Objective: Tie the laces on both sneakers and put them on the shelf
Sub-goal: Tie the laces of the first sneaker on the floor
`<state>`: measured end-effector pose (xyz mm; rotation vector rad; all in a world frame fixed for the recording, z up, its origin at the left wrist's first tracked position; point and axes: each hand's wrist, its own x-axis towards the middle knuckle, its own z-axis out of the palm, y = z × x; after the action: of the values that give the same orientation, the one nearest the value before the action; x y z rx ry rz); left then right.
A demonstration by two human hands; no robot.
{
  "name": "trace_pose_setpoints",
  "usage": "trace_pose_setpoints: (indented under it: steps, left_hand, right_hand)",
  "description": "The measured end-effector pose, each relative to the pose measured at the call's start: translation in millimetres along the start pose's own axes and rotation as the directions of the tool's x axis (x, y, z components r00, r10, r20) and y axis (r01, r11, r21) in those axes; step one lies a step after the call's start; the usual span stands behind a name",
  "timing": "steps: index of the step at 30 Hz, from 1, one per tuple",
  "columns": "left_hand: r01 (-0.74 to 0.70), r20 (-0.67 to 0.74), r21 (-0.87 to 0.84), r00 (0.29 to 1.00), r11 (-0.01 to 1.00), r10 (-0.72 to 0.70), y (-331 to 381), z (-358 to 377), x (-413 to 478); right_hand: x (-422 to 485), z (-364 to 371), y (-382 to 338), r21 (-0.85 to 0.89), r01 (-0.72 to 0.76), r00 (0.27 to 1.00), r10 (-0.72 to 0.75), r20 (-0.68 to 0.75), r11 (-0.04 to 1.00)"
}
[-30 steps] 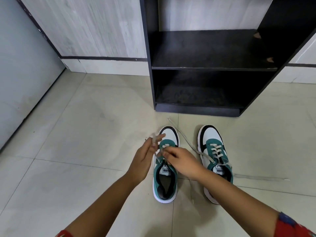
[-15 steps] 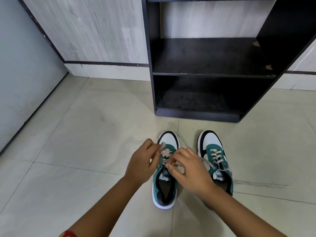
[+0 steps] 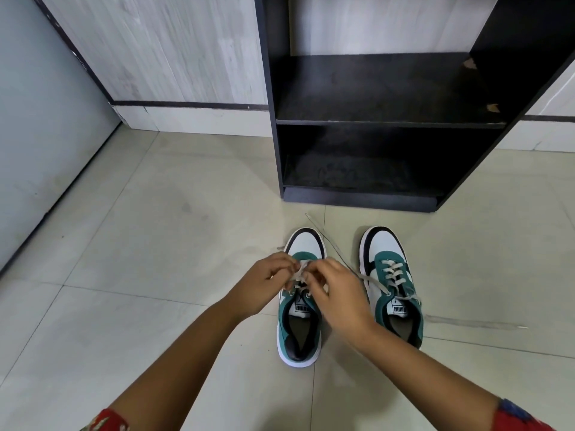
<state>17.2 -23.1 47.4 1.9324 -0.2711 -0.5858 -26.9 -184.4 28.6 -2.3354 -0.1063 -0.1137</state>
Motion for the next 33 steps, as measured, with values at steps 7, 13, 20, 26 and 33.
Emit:
trace_pose_setpoints:
  steps: [7,13,20,26,33]
  left_hand:
    - [-0.172,-0.017,0.461,0.979,0.87,0.203,-15,-16,-4]
    - [-0.101,-0.266,0.593,0.912,0.799,0.312,-17,-18,-9]
    - [0.408,-0.583,0.533,0.812,0.741,-0.028,-29,-33,-14]
    - [0.31,-0.269,0.734,0.95,0.605,-0.16,-65,-23,-12]
    - [-0.08,-0.137,0.506,0.976,0.859,0.171,-56,14,-7]
  right_hand:
    - [8,-20,2,0.251,-0.123,0.992,0.121,0.024,0.96]
    - [20,-55,-7,0.633,-0.333,0.928,0.363,0.088,0.699]
    - [16,-77,15,-0.509,-0.267,0.902,0.398,0.167,0.818]
    - [8,-47,3,-0.701,0.049,0.843,0.347,0.411,0.711]
    - [10,-14,4,-0.277,-0.108,0.919,0.202,0.338,0.955]
